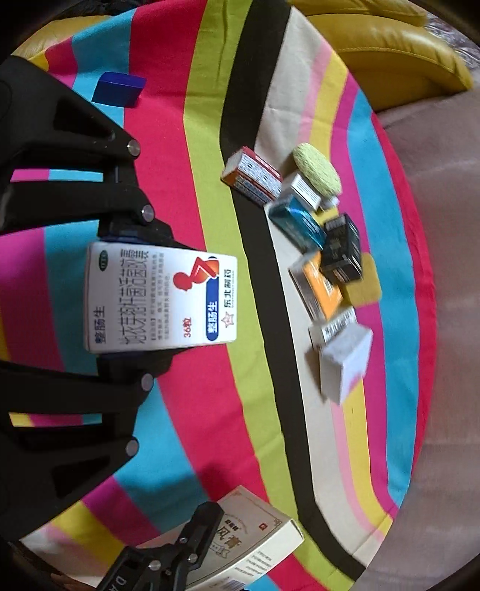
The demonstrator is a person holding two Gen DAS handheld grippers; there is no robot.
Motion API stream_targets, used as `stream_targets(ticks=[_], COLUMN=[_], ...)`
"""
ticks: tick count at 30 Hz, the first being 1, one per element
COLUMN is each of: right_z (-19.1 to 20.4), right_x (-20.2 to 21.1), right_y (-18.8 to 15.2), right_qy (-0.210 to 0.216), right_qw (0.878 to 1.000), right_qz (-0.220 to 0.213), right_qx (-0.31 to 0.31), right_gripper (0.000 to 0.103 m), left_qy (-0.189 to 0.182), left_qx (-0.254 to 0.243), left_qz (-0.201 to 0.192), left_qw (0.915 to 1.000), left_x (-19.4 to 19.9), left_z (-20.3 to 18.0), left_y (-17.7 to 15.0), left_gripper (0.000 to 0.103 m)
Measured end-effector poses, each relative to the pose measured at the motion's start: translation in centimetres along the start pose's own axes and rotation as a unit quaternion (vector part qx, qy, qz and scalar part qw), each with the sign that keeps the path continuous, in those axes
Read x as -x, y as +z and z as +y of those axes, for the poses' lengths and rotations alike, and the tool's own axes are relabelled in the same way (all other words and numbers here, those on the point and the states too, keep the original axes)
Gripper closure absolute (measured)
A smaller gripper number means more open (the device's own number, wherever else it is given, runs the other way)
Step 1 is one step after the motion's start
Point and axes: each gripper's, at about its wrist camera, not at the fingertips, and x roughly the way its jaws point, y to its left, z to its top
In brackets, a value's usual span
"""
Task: Organize objects
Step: 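Carry both held boxes over the purple-rimmed storage box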
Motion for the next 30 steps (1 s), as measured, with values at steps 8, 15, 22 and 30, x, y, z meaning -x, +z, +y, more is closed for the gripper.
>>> stream_targets(ticks=[8,15,22,30], right_z=[-3.3,-6.0,-10.6,-14.7], right_x=[6.0,11.5,17.4,21.7], right_y=[-4.1,-8.2,-12.7,-17.3], right_qy=[-0.025,-0.058,-0.099,-0.135], right_qw=[1.000,0.998,0.992,0.982], right_qz=[-0.006,-0.005,-0.009,-0.010], right_qx=[-0.018,-0.031,-0.075,-0.133], right_gripper=[0.051,0.051,0.051,0.051], left_qy=[-0.029,-0.093,-0.142,-0.171], left_qx=[-0.051,-0.119,-0.210,-0.285], left_qz=[-0.020,-0.026,-0.043,-0.056], left_qw=[0.9981,0.9881,0.9664,0.9416], left_x=[4.5,8.7,12.6,15.3], left_z=[-4.9,-11.7,-19.2,-25.0], left_y=[-0.7,-2.2,-4.4,-6.2], left_gripper=[0.059,0.059,0.059,0.059])
